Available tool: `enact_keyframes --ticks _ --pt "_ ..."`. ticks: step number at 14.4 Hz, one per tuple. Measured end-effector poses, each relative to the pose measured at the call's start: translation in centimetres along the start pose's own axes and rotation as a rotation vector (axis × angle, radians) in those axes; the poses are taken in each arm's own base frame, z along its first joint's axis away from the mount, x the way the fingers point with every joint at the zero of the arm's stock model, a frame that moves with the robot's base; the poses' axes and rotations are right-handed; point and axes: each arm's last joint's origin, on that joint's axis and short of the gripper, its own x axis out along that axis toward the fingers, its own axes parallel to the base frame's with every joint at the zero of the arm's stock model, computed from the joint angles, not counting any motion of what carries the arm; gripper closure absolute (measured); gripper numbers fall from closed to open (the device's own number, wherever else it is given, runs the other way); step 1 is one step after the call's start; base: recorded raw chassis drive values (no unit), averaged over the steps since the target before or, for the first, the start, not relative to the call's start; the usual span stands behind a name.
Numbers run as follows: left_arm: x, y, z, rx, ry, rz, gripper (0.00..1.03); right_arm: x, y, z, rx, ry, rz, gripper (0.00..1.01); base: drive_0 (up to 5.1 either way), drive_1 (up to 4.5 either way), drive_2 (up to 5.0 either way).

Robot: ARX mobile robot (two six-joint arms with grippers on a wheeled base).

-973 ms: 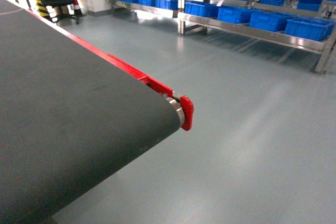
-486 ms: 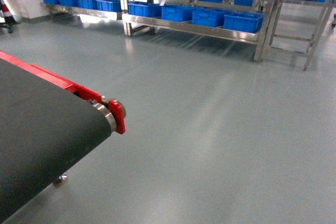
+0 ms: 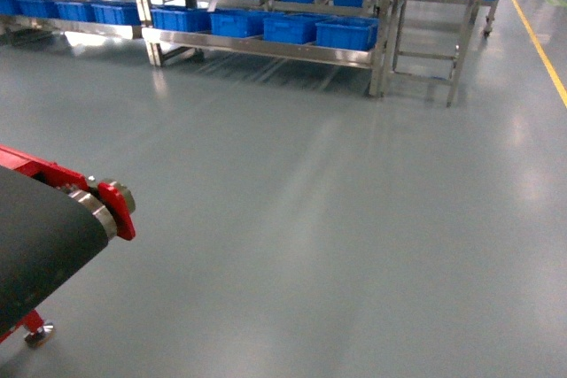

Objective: Pick blue part to blue bin on bottom shelf

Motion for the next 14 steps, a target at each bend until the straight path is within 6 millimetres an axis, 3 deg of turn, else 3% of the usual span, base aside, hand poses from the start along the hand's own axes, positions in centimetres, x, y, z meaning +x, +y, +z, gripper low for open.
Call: enact_keyframes --ticks 14 --pt "0.00 0.00 0.00 0.000 0.000 0.000 0.59 0.00 0.00 0.00 0.000 0.000 0.000 0.03 -1.6 -1.60 -1.6"
